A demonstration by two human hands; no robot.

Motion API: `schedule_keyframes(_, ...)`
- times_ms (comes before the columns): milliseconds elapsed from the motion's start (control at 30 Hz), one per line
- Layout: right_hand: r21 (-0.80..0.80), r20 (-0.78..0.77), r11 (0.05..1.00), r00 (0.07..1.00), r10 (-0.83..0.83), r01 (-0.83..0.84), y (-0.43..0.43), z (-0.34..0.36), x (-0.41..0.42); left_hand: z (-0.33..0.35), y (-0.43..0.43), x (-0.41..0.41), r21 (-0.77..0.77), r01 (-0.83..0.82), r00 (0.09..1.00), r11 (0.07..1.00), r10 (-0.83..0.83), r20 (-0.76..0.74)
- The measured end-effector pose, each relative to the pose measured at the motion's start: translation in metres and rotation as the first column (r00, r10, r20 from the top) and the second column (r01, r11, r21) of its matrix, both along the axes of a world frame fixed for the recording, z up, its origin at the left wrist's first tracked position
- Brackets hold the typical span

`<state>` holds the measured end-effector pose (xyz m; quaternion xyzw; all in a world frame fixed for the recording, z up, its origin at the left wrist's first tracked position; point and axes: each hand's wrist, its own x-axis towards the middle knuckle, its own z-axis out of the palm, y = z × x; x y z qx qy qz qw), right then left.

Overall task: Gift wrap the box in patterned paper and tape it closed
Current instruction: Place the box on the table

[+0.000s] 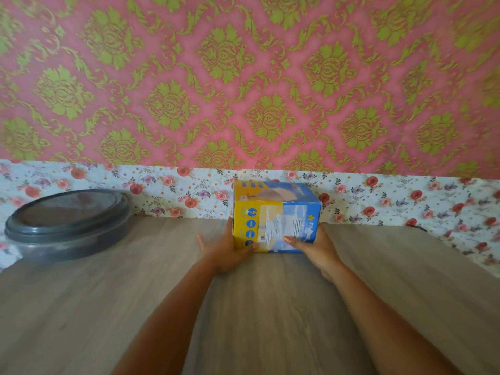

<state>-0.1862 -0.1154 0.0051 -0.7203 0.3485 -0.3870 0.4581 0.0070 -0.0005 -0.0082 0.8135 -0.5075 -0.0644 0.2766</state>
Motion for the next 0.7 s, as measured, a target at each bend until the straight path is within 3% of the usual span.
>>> schedule_keyframes(333, -0.018, -0.142, 1.000, 0.990, 0.017, -0.019, 0.067, 0.002, -0.043, 0.010, 0.075, -0.036, -0.002, 0.037, 0.993, 0.999, -0.037, -0.114)
schedule_keyframes(700, -0.038, -0.118, 0.999, 0.992, 0.034, -0.039, 0.162, -0.001, -0.106, 0.017, 0.184, -0.092, -0.003, 0.106, 0.984, 0.994, -0.105, -0.145)
